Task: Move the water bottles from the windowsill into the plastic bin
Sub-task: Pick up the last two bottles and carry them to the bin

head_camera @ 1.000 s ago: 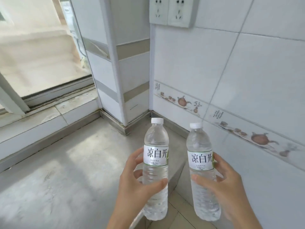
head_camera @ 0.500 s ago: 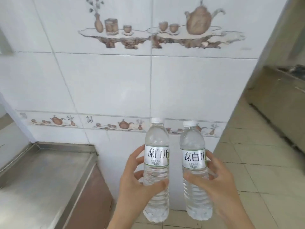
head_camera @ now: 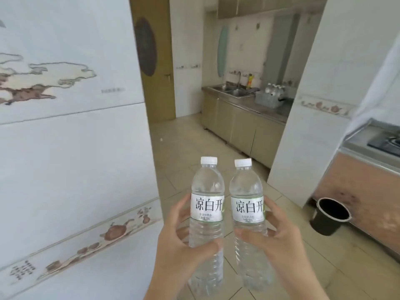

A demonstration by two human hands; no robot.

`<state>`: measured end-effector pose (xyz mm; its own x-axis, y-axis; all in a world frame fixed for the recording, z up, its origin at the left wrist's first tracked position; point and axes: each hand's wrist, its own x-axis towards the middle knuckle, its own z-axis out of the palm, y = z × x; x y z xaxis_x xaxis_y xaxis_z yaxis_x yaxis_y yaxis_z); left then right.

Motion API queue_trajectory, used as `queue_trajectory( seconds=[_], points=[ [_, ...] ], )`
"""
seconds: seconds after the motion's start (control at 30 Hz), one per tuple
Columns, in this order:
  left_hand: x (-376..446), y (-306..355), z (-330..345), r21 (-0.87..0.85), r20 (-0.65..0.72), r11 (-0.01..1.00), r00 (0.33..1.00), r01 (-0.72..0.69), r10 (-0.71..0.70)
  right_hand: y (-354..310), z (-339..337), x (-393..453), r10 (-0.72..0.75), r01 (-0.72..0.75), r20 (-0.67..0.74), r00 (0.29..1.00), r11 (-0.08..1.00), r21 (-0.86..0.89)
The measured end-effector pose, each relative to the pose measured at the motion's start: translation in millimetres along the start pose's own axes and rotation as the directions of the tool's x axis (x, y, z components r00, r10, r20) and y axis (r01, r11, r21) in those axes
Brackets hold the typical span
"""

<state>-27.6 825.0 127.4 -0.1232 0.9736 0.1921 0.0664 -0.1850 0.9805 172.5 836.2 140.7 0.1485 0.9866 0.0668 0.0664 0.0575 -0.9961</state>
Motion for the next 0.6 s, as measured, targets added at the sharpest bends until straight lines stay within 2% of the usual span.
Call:
queue_trajectory(
  seconds=[0.2, 0.4, 0.6],
  points=[
    [105, -10, 62, -0.043, 0.152, 0.999, 0.988, -0.025, 0.031, 2, -42, 79, -0.010, -0.005, -0.213, 0.977, 0.997, -0.071],
    [190, -21, 132, -0.059, 0.253, 0.998, 0.967, -0.028, 0.042, 12, -89, 146, -0.038, 0.005, -0.344, 0.938, 0.995, -0.098],
    [278, -35, 213, -0.047, 0.262, 0.997, 0.962, -0.065, 0.075, 27, -141, 250, -0.058, 0.023, -0.334, 0.941, 0.994, -0.107]
  ],
)
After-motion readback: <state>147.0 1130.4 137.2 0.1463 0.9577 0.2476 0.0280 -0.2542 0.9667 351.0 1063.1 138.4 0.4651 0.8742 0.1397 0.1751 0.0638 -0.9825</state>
